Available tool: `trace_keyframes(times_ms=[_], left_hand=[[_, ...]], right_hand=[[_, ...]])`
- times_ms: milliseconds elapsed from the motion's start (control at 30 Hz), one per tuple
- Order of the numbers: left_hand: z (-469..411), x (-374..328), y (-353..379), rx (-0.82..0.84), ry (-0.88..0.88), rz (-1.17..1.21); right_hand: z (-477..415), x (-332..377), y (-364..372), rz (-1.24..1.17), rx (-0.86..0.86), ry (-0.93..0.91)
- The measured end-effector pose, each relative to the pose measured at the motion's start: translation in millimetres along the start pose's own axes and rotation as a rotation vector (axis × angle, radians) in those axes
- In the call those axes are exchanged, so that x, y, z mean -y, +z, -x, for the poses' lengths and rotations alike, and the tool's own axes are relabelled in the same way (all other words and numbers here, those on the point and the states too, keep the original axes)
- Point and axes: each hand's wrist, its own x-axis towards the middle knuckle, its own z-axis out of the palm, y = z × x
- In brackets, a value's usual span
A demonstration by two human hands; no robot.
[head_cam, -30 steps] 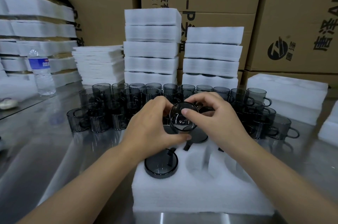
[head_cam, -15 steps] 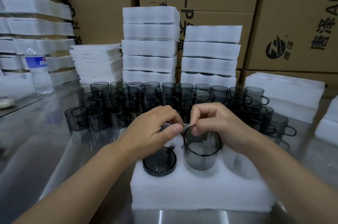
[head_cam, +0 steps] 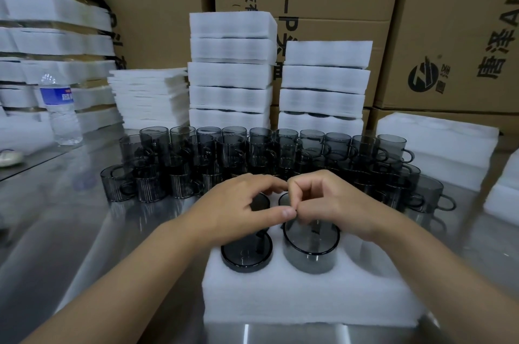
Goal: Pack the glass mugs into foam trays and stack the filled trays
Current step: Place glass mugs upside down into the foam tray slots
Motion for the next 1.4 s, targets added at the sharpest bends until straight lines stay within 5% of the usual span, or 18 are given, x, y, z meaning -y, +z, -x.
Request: trace_keyframes(times_ms=[167, 267, 400, 533, 667, 1067, 1400], left_hand=[[-0.9, -0.6, -0.2, 0.015, 0.024, -0.004], [-1.3, -1.0, 0.5, 0.021, 0.019, -0.006], [-1.7, -1.1, 0.8, 0.02, -0.019, -0.01], [-1.2, -0.5, 0.7, 0.043, -0.028, -0.058], [-1.6, -2.9, 0.2, 0.076, -0.041, -0.06], [-2.8, -2.5, -0.8, 0.079, -0.025, -0.018], [-4.4, 2.6, 0.4, 0.07, 0.01, -0.066]], right_hand=[[0.2, 3.9, 1.8, -0.011, 0.063, -0.015], [-4.7, 0.5, 3.0, -0.034, -0.081, 0.029], [-8.7, -7.3, 4.3, 0.22, -0.286, 0.082], [-6.2, -7.1, 1.2, 0.333, -0.229, 0.071], [-7.8, -12.8, 3.6, 0.721, -0.136, 0.072], [-5.5, -6.5, 15.9, 1.161, -0.187, -0.065], [-6.9, -5.5, 15.6, 1.1, -0.149, -0.012]])
